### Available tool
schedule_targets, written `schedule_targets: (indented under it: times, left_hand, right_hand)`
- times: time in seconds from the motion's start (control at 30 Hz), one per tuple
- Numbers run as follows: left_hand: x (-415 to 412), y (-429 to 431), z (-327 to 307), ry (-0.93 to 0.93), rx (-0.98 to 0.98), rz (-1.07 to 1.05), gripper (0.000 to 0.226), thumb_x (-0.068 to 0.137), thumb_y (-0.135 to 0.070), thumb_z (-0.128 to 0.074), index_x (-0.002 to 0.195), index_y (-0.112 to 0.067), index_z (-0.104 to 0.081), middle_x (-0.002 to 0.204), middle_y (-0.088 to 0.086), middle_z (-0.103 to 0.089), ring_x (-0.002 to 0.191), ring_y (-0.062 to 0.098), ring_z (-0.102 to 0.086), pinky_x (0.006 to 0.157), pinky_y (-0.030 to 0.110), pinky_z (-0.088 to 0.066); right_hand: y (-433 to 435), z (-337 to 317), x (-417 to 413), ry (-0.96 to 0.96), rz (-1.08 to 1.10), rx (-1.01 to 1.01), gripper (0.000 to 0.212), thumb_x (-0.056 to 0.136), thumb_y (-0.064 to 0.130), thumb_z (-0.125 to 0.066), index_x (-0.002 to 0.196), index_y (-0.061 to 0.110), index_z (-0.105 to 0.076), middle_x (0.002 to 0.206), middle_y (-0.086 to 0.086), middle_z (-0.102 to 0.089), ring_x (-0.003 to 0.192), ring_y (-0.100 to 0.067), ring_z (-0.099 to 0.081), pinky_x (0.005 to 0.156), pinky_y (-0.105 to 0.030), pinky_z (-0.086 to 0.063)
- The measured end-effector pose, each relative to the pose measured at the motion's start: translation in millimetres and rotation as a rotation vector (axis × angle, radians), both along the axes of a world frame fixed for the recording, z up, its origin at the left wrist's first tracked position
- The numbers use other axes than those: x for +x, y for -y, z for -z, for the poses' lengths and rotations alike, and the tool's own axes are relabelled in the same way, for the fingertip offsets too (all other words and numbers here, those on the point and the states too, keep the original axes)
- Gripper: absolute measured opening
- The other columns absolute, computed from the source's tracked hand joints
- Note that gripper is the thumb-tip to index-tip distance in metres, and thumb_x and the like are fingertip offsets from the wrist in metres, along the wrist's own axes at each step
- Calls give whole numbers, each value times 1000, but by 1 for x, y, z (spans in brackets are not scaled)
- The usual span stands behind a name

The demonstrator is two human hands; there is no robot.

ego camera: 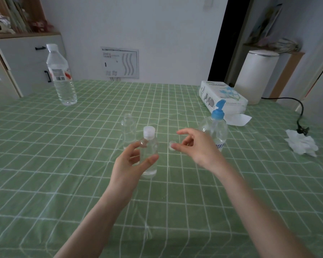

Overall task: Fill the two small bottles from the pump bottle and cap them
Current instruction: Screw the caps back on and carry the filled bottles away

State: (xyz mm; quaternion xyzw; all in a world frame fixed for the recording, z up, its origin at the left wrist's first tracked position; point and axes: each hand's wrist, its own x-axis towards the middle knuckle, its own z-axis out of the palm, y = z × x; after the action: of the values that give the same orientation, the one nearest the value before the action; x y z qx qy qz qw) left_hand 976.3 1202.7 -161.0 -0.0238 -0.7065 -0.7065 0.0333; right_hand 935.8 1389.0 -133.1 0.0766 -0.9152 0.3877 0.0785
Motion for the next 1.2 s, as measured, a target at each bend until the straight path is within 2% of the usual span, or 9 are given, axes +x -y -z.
schedule_targets:
  times: [0.23, 0.37, 0.43, 0.57, 0.7, 0.77, 0.9, 1.0, 1.2]
  left_hand:
    - [-22, -3, 8, 4, -86, 3, 47, 69, -21, -80, 113, -19, -63, 103, 1, -72, 101, 17, -65, 92, 31, -49]
    - [-29, -2, 12, 9, -96, 4, 46, 70, -18, -80, 112, -19, -63, 104, 2, -72, 101, 17, -65, 92, 31, -49]
    - [-30, -2, 12, 7, -107, 1, 46, 69, -18, -81, 112, -21, -64, 103, 1, -72, 100, 16, -65, 89, 29, -48]
    - [-29, -2, 13, 0, -124, -8, 49, 67, -17, -82, 112, -19, -63, 100, -1, -72, 95, 10, -67, 93, 30, -50]
    - [-26, 4, 16, 8, -197, -5, 63, 68, -12, -82, 125, -17, -58, 112, -1, -68, 107, 11, -61, 100, 28, -44]
    - [-22, 13, 20, 7, -233, -15, 56, 72, 1, -76, 122, -17, -58, 114, -1, -65, 112, 13, -58, 96, 20, -41]
    - [-17, 30, 29, 1, -235, -166, 38, 80, 11, -61, 109, -12, -57, 102, -4, -61, 108, 20, -58, 80, 10, -40]
    - [-27, 35, 25, 9, -201, -289, 36, 83, 0, -65, 115, -13, -53, 110, 1, -60, 107, 21, -57, 86, 23, -41]
    - [-65, 28, 22, 51, -312, -277, 74, 82, -25, -72, 142, -11, -32, 143, 8, -44, 129, 23, -43, 103, 38, -37]
  right_hand:
    - [4, 29, -24, 188, 114, 84, 65, 86, 39, -70, 140, 13, -45, 97, 3, -60, 88, -12, -57, 77, -23, -42]
    - [10, 37, -36, 206, 151, 123, 67, 86, 39, -69, 141, 11, -44, 131, -9, -59, 114, -22, -59, 93, -32, -46]
    - [12, 40, -40, 207, 176, 129, 65, 87, 38, -70, 140, 10, -45, 134, -10, -58, 118, -24, -58, 95, -33, -46]
    - [15, 43, -42, 145, 215, 169, 54, 88, 34, -69, 133, 10, -53, 127, -7, -63, 106, -20, -62, 85, -30, -46]
    - [14, 42, -40, 102, 210, 169, 34, 89, 32, -68, 117, 15, -62, 90, 6, -62, 68, -8, -54, 63, -24, -42]
    - [13, 41, -37, 93, 196, 143, 31, 88, 32, -69, 114, 16, -63, 75, 12, -53, 66, -8, -56, 57, -20, -42]
    - [5, 38, -25, 68, 149, 133, 28, 88, 32, -70, 110, 16, -64, 75, 12, -54, 64, -4, -54, 59, -16, -44]
    - [0, 36, -16, 76, 115, 135, 28, 87, 33, -70, 108, 15, -64, 77, 13, -57, 67, 0, -54, 59, -11, -43]
    - [2, 36, 1, 89, 86, 121, 25, 86, 30, -71, 105, 15, -66, 76, 13, -58, 68, -1, -56, 64, -15, -47]
